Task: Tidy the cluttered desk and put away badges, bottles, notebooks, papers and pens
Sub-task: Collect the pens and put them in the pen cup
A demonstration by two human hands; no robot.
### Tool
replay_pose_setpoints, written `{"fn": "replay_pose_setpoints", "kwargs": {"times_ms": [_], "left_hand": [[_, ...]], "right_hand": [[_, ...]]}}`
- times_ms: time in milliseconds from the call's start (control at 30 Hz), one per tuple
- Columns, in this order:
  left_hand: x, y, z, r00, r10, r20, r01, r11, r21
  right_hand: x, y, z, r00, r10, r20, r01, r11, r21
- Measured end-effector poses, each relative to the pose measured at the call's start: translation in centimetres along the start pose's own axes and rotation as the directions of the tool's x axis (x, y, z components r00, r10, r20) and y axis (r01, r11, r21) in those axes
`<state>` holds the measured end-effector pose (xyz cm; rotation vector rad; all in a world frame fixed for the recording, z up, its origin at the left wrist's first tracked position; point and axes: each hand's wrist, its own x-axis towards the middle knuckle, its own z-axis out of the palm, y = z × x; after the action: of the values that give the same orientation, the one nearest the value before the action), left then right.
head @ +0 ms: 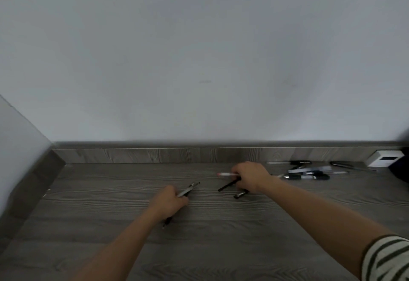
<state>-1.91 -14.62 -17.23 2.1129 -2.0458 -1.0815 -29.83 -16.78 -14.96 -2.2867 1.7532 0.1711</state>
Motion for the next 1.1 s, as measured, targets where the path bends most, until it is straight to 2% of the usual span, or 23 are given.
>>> {"fn": "replay_pose_setpoints", "kwargs": {"times_ms": [133, 267, 400, 500, 633, 733, 833, 900, 1000, 1100], "left_hand": [[-0.8, 1.3, 0.3, 0.999, -0.008, 0.031, 0.018, 0.933, -0.359], [-0.4, 3.9, 0.9, 0.995, 0.021, 0.098, 0.027, 0.887, -0.461], [0.7, 7.4, 2.3, 0.994, 0.091, 0.054, -0.065, 0.927, -0.37], [2.0, 10.0, 3.4, 0.993, 0.11, -0.04, -0.117, 0.925, -0.362], [3.8, 12.9, 4.4, 0.972, 0.164, -0.172, -0.201, 0.953, -0.228], [4.7, 14.0, 5.0, 0.975, 0.211, -0.075, -0.221, 0.957, -0.19], [5.5, 14.0, 5.5, 0.968, 0.249, -0.011, -0.249, 0.968, -0.009], [5.8, 14.0, 5.6, 0.967, 0.254, -0.008, -0.254, 0.966, 0.039], [6.1, 13.1, 4.5, 0.977, 0.212, 0.021, -0.213, 0.977, 0.035], [5.5, 11.3, 2.6, 0.969, 0.21, 0.132, -0.197, 0.975, -0.105]], "right_hand": [[-1.1, 1.5, -0.7, 0.989, 0.021, -0.146, -0.008, 0.996, 0.088], [-3.0, 4.3, -2.5, 0.965, 0.155, -0.21, -0.106, 0.968, 0.229], [-5.6, 7.3, -2.6, 0.951, 0.259, -0.167, -0.204, 0.936, 0.285], [-7.8, 8.6, -1.3, 0.953, 0.272, -0.134, -0.223, 0.928, 0.298], [-10.8, 9.9, 0.9, 0.961, 0.252, -0.116, -0.218, 0.945, 0.245], [-12.1, 10.0, 2.0, 0.974, 0.201, -0.106, -0.166, 0.947, 0.274], [-12.2, 10.1, 2.9, 0.982, 0.175, -0.063, -0.156, 0.96, 0.233], [-11.9, 10.2, 3.4, 0.989, 0.137, -0.055, -0.123, 0.97, 0.21], [-10.7, 9.3, 2.9, 0.994, 0.056, -0.096, -0.04, 0.986, 0.159], [-8.8, 7.5, 2.2, 0.994, -0.042, -0.106, 0.053, 0.993, 0.102]]}}
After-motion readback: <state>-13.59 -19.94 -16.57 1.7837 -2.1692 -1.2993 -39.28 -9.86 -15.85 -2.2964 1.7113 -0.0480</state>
